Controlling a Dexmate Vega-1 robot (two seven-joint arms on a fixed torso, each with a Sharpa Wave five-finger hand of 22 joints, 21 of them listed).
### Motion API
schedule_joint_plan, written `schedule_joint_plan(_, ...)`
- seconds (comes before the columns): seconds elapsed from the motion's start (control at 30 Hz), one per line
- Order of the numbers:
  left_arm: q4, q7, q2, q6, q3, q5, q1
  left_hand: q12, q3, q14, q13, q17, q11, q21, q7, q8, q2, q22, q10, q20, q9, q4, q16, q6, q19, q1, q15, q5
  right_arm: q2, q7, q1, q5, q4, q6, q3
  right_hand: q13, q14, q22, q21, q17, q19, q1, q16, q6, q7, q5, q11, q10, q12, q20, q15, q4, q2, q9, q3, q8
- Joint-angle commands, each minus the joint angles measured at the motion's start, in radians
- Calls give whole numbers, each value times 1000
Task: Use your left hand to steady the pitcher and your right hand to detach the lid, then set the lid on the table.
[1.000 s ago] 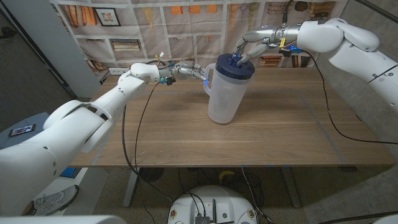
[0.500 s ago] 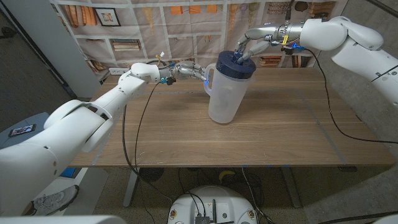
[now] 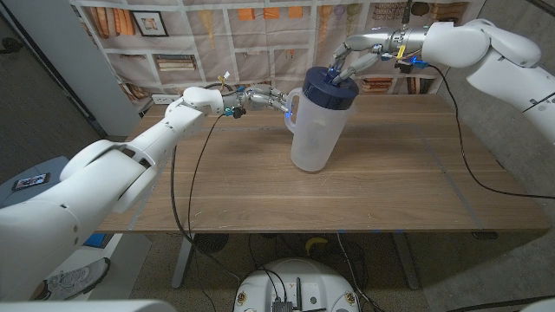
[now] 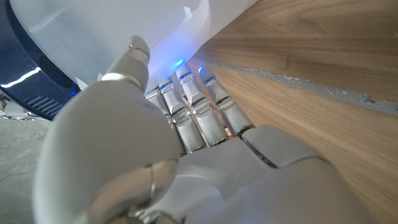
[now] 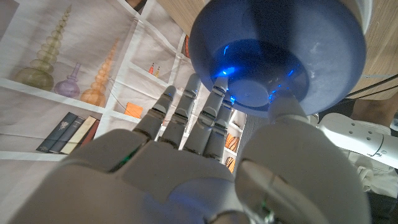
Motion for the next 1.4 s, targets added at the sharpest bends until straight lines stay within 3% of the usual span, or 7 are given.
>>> schedule_joint_plan(0.03, -29, 12, 11, 13, -1, 0, 12, 4, 2, 22, 3, 0, -21, -2, 22, 7, 120, 2, 25, -144, 5, 4, 3, 30, -2, 97, -83, 5, -5, -1, 9, 7, -12, -5, 12, 2, 12, 4, -1, 2, 3, 69, 1, 69, -62, 4, -3, 13, -1, 5, -145, 0, 67, 3, -4, 5)
schedule_joint_plan(0.53, -36, 9, 16, 18, 2, 4, 10, 3, 1, 22, 4, 0, -20, -2, 25, 8, 122, 2, 24, -144, 5, 4, 2, 31, -2, 98, -83, 5, -17, -8, 11, 24, -34, -25, 35, 2, 11, 4, -2, 2, 0, 70, 0, 66, -59, 3, -3, 13, -5, 8, -145, -1, 66, 2, -7, 5)
schedule_joint_plan(1.4, -193, 72, 92, 108, -16, -15, 90, 0, -3, 16, 4, -1, -20, -7, 19, 7, 118, 2, 18, -144, 5, 2, -1, 29, -11, 99, -83, 4, -99, -30, -13, 24, -70, -142, 104, 2, 5, 4, -4, 2, -5, 67, -4, 57, -66, 3, -3, 5, -14, 10, -141, 1, 64, 1, -16, 5)
